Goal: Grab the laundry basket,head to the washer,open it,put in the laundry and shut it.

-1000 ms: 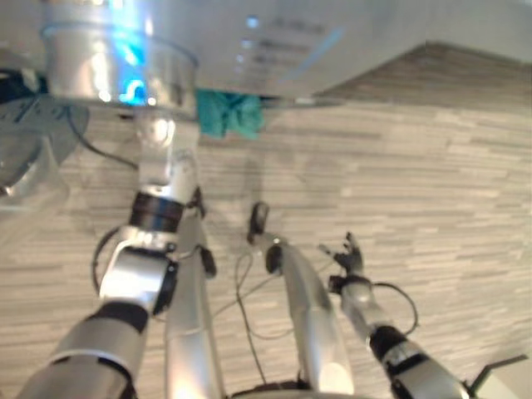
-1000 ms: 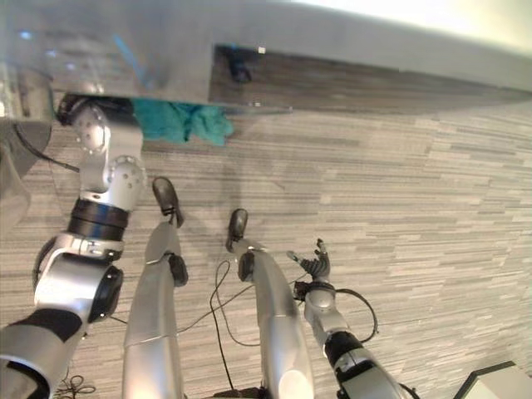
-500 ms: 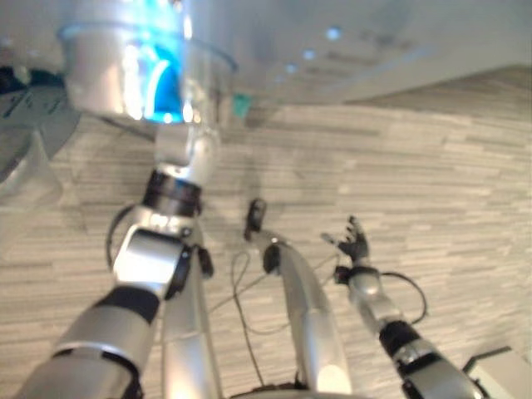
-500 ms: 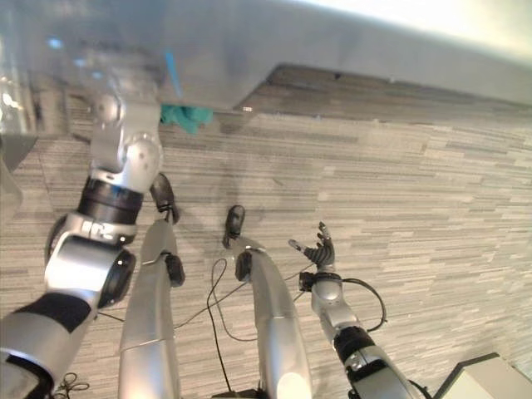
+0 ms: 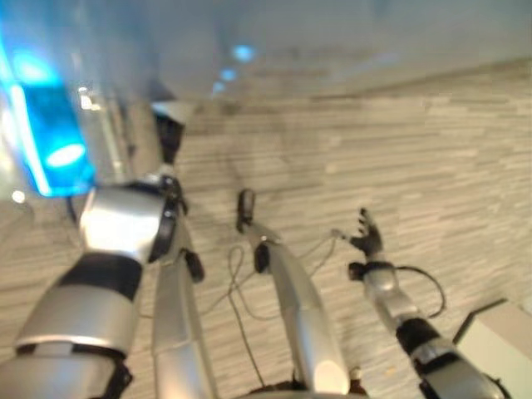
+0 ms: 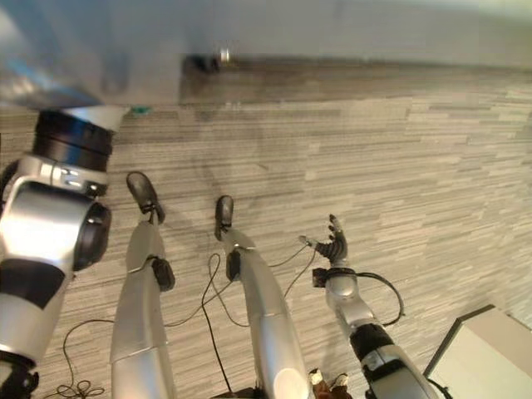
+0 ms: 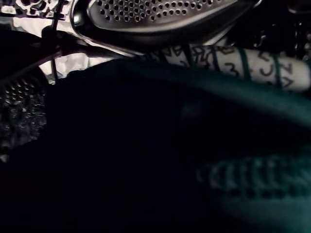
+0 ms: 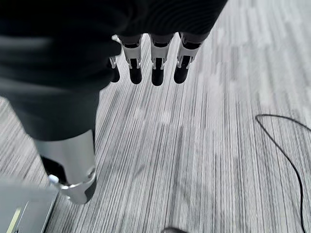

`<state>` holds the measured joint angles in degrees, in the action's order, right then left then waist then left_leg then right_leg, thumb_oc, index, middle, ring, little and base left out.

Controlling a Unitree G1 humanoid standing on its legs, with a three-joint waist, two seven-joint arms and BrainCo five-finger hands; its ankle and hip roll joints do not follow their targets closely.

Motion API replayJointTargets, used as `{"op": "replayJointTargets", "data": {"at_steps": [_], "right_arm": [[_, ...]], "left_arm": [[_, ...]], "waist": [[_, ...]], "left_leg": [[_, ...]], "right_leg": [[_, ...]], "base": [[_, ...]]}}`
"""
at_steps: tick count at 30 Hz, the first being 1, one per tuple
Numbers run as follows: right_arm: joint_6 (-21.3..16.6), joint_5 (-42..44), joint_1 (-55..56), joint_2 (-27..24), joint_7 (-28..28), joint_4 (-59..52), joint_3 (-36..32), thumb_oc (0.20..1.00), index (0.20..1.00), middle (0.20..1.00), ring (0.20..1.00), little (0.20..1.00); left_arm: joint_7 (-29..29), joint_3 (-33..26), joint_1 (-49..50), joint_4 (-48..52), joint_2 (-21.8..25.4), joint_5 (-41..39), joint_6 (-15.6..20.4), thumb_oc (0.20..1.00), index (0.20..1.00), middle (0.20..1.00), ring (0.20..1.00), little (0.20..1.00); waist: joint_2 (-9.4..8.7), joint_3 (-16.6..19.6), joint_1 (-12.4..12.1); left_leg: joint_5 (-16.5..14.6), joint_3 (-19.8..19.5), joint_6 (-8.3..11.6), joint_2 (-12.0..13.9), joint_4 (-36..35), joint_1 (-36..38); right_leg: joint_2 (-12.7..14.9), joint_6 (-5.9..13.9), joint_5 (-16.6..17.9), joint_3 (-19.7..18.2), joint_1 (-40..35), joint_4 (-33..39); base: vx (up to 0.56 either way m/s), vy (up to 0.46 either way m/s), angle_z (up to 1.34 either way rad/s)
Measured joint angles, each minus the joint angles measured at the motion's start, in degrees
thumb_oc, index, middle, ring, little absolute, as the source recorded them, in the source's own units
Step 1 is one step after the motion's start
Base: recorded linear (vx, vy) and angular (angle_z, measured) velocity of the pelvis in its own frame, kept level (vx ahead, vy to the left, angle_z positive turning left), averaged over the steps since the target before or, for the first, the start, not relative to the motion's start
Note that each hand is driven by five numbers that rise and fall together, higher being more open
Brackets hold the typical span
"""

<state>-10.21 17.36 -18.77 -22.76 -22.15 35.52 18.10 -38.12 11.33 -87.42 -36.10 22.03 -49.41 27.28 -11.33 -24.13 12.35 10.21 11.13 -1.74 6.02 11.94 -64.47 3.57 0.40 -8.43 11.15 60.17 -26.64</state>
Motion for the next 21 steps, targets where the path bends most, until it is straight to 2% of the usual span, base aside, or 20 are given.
{"op": "replayJointTargets", "data": {"at_steps": [3, 6, 7, 12, 21], "right_arm": [[0.26, -1.03, 0.05, -3.30, 1.08, -4.05, -2.32, 1.000, 1.000, 1.000, 1.000, 1.000], [0.54, -1.76, 0.60, -7.25, 1.94, -8.12, -2.82, 1.000, 1.000, 1.000, 1.000, 1.000], [0.24, -2.87, 1.83, -8.66, 2.41, -9.74, -4.93, 1.000, 1.000, 1.000, 1.000, 1.000], [0.69, -3.99, 4.66, -10.67, 4.03, -9.75, -7.00, 1.000, 1.000, 1.000, 1.000, 1.000], [0.74, -6.16, 11.12, -12.29, 6.36, -9.78, -10.76, 1.000, 1.000, 1.000, 1.000, 1.000]], "left_arm": [[1.41, 5.78, -8.04, -11.11, 4.63, -2.70, -1.59, 0.200, 0.200, 0.200, 0.200, 0.200], [3.57, 13.03, -10.51, -14.42, 8.90, -1.75, -3.54, 0.200, 0.200, 0.200, 0.200, 0.200], [4.59, 15.46, -10.57, -14.96, 9.77, -1.46, -5.64, 0.200, 0.200, 0.200, 0.200, 0.200], [4.96, 16.84, -10.86, -14.94, 10.30, 1.58, -7.75, 0.200, 0.200, 0.200, 0.200, 0.200], [4.55, 18.60, -10.92, -14.03, 10.95, 6.73, -8.00, 0.200, 0.200, 0.200, 0.200, 0.200]], "waist": [[0.07, 0.11, 0.36], [0.13, 1.01, 0.87], [0.12, 2.60, 1.11], [0.09, 2.64, 1.37], [0.10, 3.58, 1.49]], "left_leg": [[0.02, 0.87, -0.03, -0.04, -0.12, -0.03], [0.03, 1.28, -0.05, -0.16, -0.59, -0.55], [0.06, 1.79, -0.10, -0.17, -0.82, -1.58], [0.19, 2.47, -0.29, -0.44, -0.93, -1.59], [0.18, 2.90, -0.28, -0.78, -1.33, -2.16]], "right_leg": [[-0.05, 0.52, 1.06, -1.46, 0.35, 1.13], [-0.15, 1.06, 1.94, -2.47, 1.18, 1.87], [-0.14, 1.29, 2.39, -3.07, 2.54, 2.03], [0.13, 1.57, 2.58, -3.78, 2.83, 2.00], [0.38, 1.67, 2.53, -4.35, 4.00, 1.88]], "base": [[0.03, 0.084, -0.14], [0.03, 0.059, -0.13], [0.03, 0.059, -0.13], [0.04, 0.047, -0.04], [0.03, 0.016, -0.01]]}}
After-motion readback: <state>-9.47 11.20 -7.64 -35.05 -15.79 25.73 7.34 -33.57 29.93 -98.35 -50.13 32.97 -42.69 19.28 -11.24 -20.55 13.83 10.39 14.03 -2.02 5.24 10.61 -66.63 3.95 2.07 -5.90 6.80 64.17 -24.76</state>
